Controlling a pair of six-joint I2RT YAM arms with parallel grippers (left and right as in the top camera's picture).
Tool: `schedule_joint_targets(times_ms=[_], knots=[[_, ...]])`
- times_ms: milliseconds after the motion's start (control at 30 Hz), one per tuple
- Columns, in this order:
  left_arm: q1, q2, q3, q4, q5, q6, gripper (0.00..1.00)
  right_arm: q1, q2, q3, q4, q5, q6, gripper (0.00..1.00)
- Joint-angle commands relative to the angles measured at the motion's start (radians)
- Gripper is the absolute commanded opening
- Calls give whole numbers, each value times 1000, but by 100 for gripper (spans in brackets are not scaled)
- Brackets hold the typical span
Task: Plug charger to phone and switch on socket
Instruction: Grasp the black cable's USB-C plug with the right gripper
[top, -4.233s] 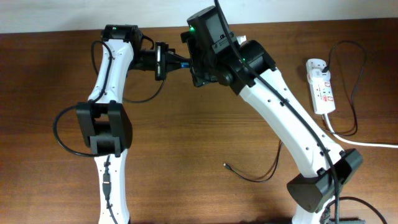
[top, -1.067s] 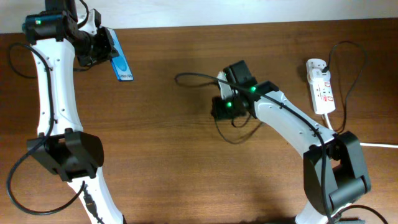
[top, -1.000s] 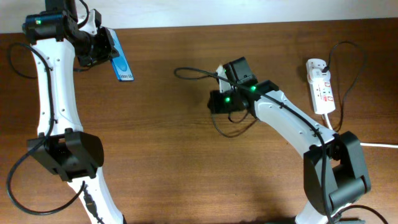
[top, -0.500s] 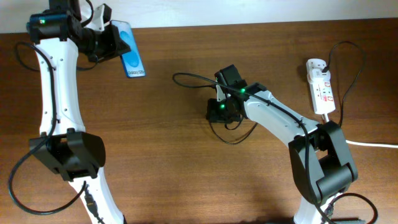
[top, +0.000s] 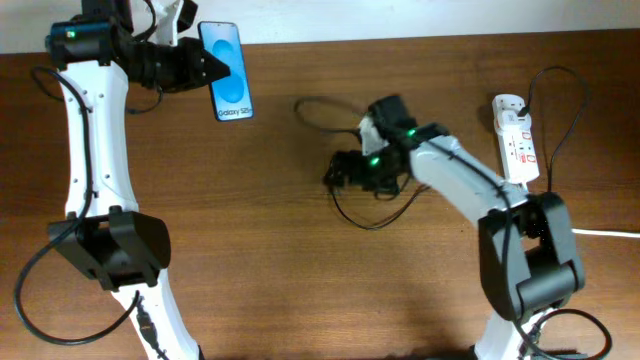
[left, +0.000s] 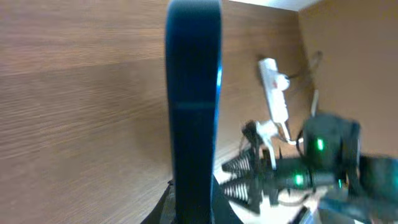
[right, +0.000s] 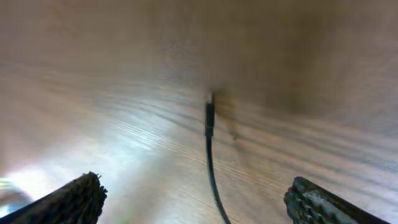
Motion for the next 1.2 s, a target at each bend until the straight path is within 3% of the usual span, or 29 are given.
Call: schedule_joint_targets(times_ms=[0, 167, 267, 300, 400, 733, 967, 1167], knots=[[3, -8, 10, 6, 76, 50, 0, -43, 5, 27, -32, -130, -92, 97], [3, -7, 10, 6, -41, -25, 0, 71, 6, 27, -135, 196, -102, 96], [3, -7, 10, 3, -41, -25, 0, 167, 7, 27, -119, 369, -101, 73], [3, -7, 10, 2, -41, -25, 0, 188, 8, 27, -109, 405, -101, 70], [3, -7, 10, 2, -41, -25, 0, 213, 43, 27, -54, 439, -101, 50], [3, -7, 10, 2, -41, -24, 0, 211, 125, 27, 48, 427, -76, 44], [3, -7, 10, 2, -41, -24, 0, 211, 170, 27, 109, 395, -27, 32], [3, -7, 10, 3, -41, -24, 0, 211, 170, 27, 42, 379, -22, 30]])
